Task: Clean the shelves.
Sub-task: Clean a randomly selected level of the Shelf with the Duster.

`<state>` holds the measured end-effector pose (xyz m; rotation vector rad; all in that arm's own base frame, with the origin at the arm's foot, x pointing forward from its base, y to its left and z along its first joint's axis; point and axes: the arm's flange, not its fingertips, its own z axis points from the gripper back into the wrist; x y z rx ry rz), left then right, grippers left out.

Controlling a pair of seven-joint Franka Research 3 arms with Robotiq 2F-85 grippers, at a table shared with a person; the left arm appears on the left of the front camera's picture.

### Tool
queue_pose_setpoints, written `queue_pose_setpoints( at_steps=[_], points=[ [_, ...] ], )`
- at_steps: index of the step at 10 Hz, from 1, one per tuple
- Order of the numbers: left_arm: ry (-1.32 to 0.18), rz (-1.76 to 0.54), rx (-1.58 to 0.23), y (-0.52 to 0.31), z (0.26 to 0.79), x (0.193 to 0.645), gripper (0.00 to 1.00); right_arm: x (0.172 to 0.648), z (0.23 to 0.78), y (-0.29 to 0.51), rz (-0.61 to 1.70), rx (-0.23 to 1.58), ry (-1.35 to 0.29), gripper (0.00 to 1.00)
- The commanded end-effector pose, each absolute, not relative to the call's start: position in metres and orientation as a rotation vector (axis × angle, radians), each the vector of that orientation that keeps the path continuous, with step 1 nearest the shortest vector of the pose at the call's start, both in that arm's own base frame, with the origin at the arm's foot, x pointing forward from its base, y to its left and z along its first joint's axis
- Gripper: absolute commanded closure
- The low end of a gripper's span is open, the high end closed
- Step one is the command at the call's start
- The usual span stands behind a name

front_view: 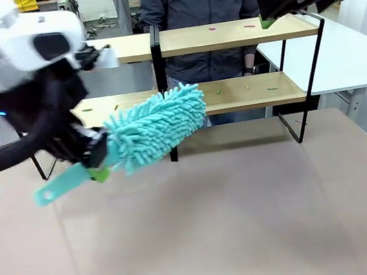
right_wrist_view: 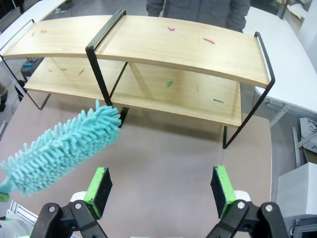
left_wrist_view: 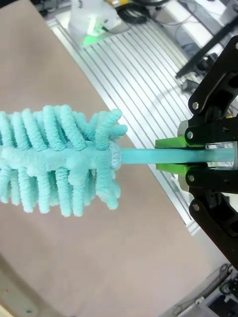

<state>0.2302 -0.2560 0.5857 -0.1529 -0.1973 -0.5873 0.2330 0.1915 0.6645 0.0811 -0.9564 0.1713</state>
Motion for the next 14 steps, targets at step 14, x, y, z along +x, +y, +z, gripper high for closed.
queue_pose_setpoints(
  at_steps=[14],
  points=[
    [-0.375,-0.244,-0.13,-0.403,0.535,0.325,0.87,0.233,0.665,0.192,0.172,0.083,-0.958,0.0]
  ],
)
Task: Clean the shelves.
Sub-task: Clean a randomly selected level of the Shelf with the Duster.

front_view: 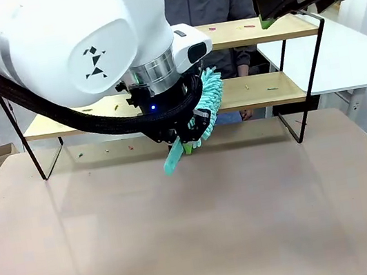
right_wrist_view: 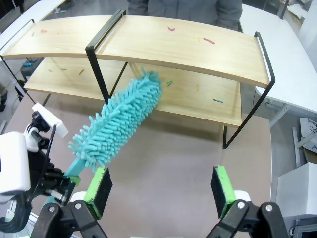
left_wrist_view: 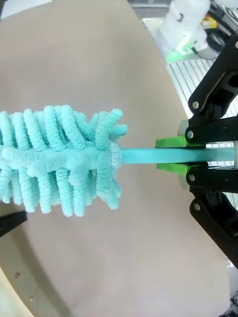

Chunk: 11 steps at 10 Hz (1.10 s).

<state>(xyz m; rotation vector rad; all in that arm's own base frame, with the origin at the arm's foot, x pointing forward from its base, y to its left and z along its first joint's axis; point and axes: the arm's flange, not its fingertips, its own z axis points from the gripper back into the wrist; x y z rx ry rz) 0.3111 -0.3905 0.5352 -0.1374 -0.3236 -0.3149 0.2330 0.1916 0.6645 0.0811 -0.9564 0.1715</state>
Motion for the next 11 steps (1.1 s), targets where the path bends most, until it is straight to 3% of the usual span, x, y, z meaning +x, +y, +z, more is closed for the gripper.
queue_pose_setpoints(
  at_steps=[1,4,11],
  points=[
    [-0.371,-0.205,-0.105,-0.411,0.534,0.335,0.87,0.233,0.665,0.192,0.172,0.083,-0.958,0.0],
    [-0.386,-0.07,-0.076,-0.434,0.525,0.37,0.87,0.233,0.665,0.192,0.172,0.083,-0.958,0.0],
    [-0.326,-0.185,-0.103,-0.488,0.511,0.432,0.87,0.233,0.665,0.192,0.172,0.083,-0.958,0.0]
  ],
)
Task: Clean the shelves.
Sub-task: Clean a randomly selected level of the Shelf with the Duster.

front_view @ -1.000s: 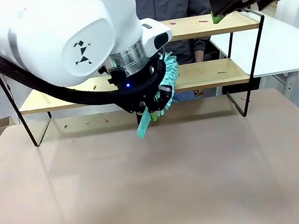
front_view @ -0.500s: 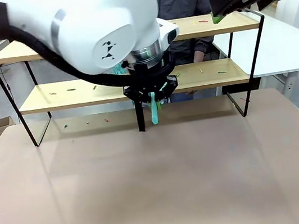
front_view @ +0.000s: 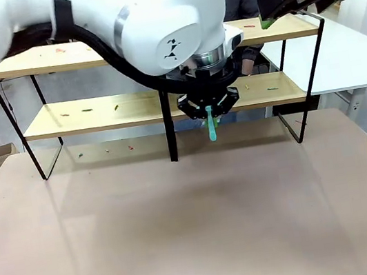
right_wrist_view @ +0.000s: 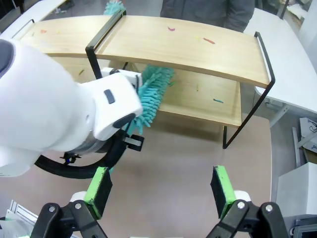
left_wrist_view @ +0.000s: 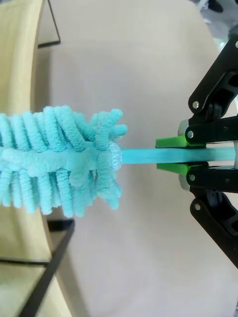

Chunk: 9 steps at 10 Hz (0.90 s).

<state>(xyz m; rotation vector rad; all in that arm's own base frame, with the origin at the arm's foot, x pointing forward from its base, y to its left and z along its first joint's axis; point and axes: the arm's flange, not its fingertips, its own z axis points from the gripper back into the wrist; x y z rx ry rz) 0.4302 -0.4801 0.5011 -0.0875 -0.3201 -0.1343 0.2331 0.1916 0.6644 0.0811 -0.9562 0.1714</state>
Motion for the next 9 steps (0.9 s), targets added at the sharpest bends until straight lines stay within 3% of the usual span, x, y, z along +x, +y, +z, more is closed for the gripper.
queue_pose_setpoints(
  at_steps=[1,9],
  points=[
    [-0.324,-0.234,-0.123,-0.493,0.511,0.43,0.87,0.233,0.665,0.192,0.172,0.083,-0.958,0.0],
    [-0.212,-0.589,-0.194,-0.519,0.498,0.42,0.87,0.233,0.665,0.192,0.172,0.083,-0.958,0.0]
  ],
)
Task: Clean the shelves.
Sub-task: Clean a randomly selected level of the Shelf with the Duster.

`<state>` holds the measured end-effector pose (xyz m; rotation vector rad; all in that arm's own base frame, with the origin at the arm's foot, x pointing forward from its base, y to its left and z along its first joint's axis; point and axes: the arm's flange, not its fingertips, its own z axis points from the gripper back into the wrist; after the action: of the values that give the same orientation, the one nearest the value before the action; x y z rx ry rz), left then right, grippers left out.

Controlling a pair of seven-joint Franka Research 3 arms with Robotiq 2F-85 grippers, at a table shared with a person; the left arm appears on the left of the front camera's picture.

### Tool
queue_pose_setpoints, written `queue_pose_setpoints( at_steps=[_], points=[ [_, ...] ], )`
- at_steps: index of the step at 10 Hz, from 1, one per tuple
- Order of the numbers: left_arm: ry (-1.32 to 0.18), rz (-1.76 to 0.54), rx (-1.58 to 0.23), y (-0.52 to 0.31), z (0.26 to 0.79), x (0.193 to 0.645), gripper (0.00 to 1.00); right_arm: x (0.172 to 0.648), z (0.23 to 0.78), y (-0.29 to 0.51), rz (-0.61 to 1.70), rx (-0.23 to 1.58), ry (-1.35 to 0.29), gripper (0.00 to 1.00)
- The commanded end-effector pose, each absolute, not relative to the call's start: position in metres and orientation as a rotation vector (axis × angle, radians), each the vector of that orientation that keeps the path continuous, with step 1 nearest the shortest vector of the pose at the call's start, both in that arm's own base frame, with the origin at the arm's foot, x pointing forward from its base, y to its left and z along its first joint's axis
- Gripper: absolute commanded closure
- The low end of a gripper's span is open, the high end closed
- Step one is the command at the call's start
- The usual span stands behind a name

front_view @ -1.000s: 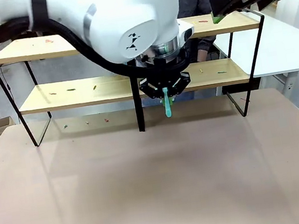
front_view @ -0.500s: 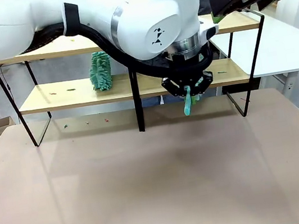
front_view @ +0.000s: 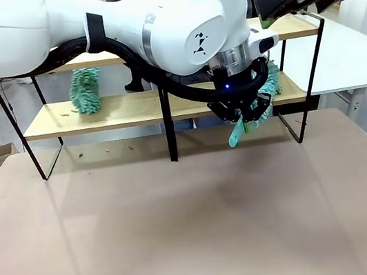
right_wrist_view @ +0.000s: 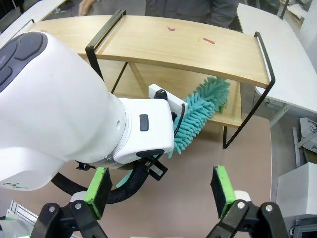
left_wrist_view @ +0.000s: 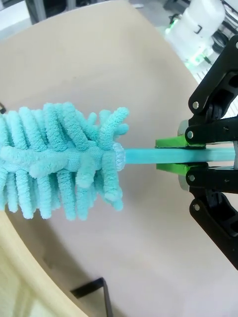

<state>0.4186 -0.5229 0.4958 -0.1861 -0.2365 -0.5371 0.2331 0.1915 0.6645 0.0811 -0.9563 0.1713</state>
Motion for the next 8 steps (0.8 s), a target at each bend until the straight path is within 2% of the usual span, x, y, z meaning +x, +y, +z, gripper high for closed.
queue_pose_setpoints(
  at_steps=[1,3,5,8],
  points=[
    [-0.21,-0.632,-0.202,-0.518,0.499,0.418,0.87,0.233,0.665,0.192,0.172,0.083,-0.958,0.0],
    [-0.159,-0.918,-0.2,-0.511,0.503,0.402,0.87,0.233,0.665,0.192,0.172,0.083,-0.958,0.0],
    [-0.193,-0.878,-0.128,-0.499,0.508,0.391,0.87,0.233,0.665,0.192,0.172,0.083,-0.958,0.0],
    [-0.226,-0.839,-0.139,-0.484,0.512,0.382,0.87,0.233,0.665,0.192,0.172,0.083,-0.958,0.0]
  ],
)
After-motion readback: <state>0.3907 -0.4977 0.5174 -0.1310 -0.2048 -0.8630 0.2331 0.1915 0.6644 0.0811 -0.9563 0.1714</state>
